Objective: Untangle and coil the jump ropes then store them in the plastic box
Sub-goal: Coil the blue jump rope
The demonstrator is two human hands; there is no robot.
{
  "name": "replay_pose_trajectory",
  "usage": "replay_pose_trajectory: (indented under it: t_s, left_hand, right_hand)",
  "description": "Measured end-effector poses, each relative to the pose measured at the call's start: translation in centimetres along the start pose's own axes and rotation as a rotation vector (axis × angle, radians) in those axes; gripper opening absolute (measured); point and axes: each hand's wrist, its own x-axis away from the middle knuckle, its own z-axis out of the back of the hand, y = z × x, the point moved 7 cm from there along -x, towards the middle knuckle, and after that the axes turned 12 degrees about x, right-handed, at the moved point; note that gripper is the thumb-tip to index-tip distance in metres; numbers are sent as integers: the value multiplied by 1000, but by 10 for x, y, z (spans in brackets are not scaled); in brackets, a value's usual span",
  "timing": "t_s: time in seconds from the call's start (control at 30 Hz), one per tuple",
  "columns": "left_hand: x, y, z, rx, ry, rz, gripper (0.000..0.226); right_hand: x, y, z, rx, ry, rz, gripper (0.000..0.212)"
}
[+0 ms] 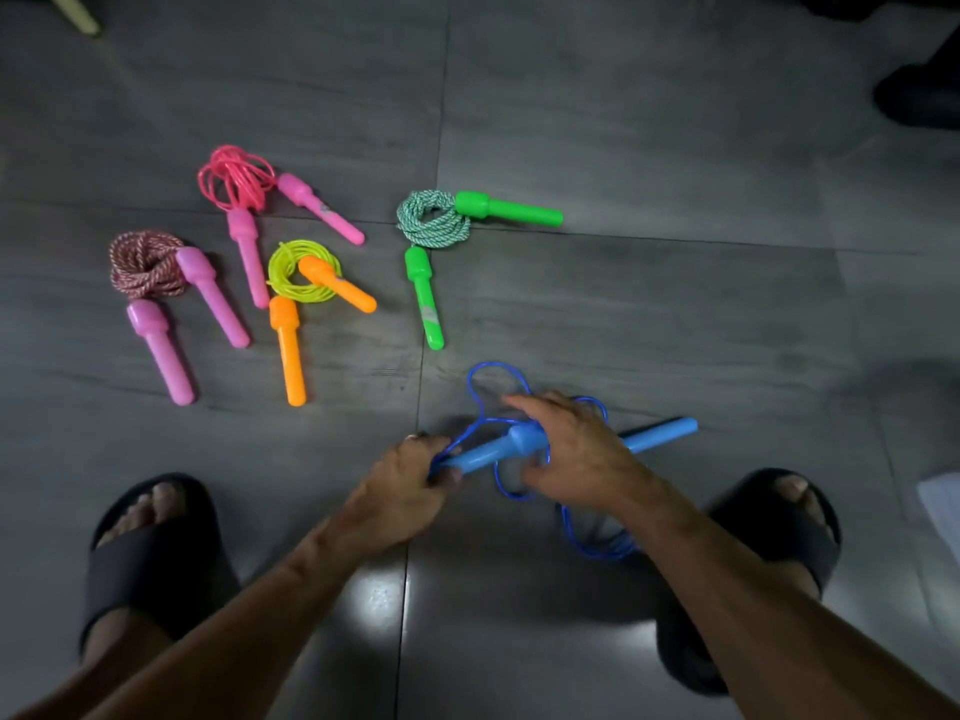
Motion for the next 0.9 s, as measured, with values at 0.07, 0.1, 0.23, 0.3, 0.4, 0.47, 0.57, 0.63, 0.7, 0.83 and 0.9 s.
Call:
replay_pose_trajectory:
  t_s: [0.07, 0.1, 0.23, 0.3, 0.4, 0.47, 0.57, 0.63, 0.7, 0.83, 0.9]
  left_hand:
    - [7, 23, 19, 248, -66, 70, 17]
    - [11, 33, 29, 385, -90, 124, 21]
    - [28, 75, 81, 364, -1, 106, 12]
    - [40, 101, 102, -59, 23, 5, 18]
    - [70, 150, 122, -451, 160, -182, 65]
    - [93, 186, 122, -501, 155, -358, 69]
    - [122, 224, 125, -509, 177, -507, 38]
    - [139, 235, 134, -448, 172, -509, 34]
    - [152, 238, 140, -312, 88, -454, 43]
    - [166, 232, 141, 189, -138, -320, 39]
    - [171, 237, 140, 282, -207, -329, 34]
  right_hand:
    - [4, -14, 19, 6, 12, 43, 60]
    - [6, -21, 31, -14, 31, 52, 52]
    - [23, -50, 91, -103, 49, 79, 37]
    - [36, -67, 121, -107, 51, 96, 32]
    - [58, -90, 163, -156, 95, 112, 29]
    - [76, -104, 185, -265, 111, 136, 30]
    - [104, -120, 211, -357, 103, 180, 36]
    - [120, -110, 230, -363, 174, 142, 36]
    - [134, -82, 249, -318, 330, 14, 28]
    - [160, -48, 262, -5, 454, -200, 30]
    - [169, -60, 260, 40, 439, -146, 50]
